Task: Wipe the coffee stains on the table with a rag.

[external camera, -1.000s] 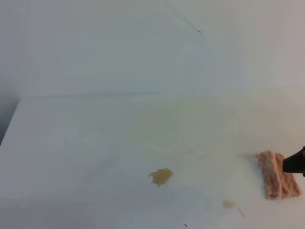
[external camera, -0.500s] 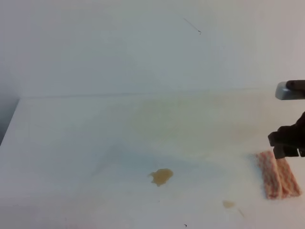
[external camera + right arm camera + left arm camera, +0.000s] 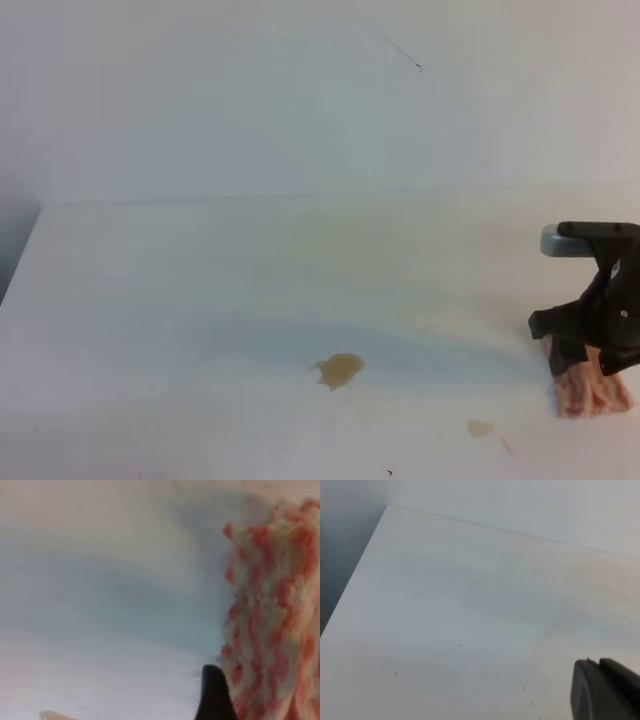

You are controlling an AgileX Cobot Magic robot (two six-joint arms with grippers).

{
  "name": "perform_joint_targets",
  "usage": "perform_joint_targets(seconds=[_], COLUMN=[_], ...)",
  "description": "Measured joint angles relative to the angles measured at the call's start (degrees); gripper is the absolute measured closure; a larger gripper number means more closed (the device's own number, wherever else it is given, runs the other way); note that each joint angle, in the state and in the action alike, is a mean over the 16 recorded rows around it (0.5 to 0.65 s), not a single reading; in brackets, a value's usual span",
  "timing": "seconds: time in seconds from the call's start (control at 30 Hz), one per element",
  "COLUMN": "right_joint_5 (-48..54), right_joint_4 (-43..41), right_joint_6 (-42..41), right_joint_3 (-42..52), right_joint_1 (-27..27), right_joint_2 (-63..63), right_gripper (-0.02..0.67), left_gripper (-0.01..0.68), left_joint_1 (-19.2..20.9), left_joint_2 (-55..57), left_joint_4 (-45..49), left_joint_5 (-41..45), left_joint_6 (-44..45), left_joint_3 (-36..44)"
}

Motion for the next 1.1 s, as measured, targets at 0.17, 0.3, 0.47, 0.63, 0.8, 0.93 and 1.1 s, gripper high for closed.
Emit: perform_joint_targets(seconds=[0.17,0.3,0.47,0.63,0.8,0.93,1.1], right_joint_5=[0.87,1.76,2.39,2.59,3.21,3.29,3.42], right_joint_4=[-0.67,-0.75,-0.30,0.57,1.50,2.20,3.51], right_joint_6=[0.68,0.65,0.11,-0.61,-1.63,-2.58,-5.64], right_joint_3=[0.00,0.00,-0.09,-1.30,-4.72,-9.00,-15.50], right_joint_1=[0.00,0.00,0.00,0.36,2.51,6.33,13.35], right_joint_2=[2.58,3.85,4.07,2.79,1.05,-0.01,0.26], right_gripper=[0.315,0.418,0.540,0.611,0.627,0.627,0.627], left_gripper=[0.675,0.675,0.675,0.675,0.675,0.675,0.675], left_joint_1=[0.00,0.00,0.00,0.00,0.00,0.00,0.00], left_joint_2=[0.00,0.00,0.00,0.00,0.00,0.00,0.00], left_joint_4=[0.00,0.00,0.00,0.00,0.00,0.00,0.00], left_joint_5=[0.00,0.00,0.00,0.00,0.00,0.00,0.00], left_joint_6=[0.00,0.00,0.00,0.00,0.00,0.00,0.00], left_joint_3=[0.00,0.00,0.00,0.00,0.00,0.00,0.00])
